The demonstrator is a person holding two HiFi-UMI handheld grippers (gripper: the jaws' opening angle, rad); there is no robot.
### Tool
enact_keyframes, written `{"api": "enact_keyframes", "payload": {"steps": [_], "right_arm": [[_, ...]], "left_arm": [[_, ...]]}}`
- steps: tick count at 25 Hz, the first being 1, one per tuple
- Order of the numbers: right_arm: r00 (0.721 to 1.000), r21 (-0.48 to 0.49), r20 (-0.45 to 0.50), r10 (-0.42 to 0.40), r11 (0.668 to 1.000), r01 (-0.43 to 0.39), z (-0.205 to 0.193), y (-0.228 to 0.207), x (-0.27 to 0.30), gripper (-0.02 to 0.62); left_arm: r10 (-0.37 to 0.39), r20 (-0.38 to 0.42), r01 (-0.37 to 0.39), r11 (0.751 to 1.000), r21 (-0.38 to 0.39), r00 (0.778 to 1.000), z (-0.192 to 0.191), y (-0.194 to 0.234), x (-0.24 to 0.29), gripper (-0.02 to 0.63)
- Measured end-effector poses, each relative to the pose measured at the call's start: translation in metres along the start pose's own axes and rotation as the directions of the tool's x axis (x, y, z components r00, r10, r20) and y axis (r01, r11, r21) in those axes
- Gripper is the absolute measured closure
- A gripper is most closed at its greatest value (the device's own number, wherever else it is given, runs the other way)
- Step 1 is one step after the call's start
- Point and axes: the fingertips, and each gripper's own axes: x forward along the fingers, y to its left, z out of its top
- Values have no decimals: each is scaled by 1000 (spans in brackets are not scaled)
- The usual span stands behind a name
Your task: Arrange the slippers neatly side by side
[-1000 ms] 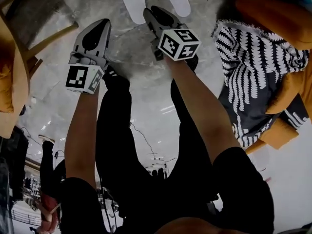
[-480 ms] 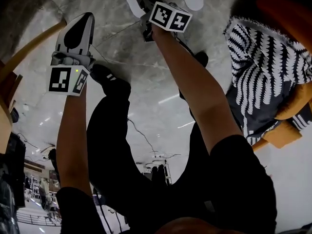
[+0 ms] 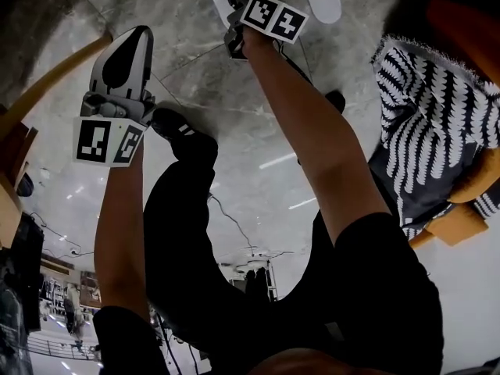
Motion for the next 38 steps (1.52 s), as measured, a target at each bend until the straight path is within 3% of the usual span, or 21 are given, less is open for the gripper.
{"api": "enact_keyframes", "payload": {"steps": [12, 23, 33, 38], "right_arm": [[1000, -146, 15, 15, 989, -13, 18, 12, -45, 559], [999, -326, -38, -28, 945, 15, 40, -16, -89, 560], [994, -378, -97, -60, 925, 19, 36, -60, -69, 560], [992, -327, -100, -75, 944, 38, 35, -69, -71, 560]], "left_arm": [[-8, -29, 8, 1000, -1, 1000, 11, -19, -1, 591], [-56, -29, 55, 998, -17, 998, 31, -61, 22, 591], [-59, -56, 58, 998, -10, 997, 6, -70, 39, 591], [-52, -66, 51, 999, -11, 996, 1, -71, 40, 591]]}}
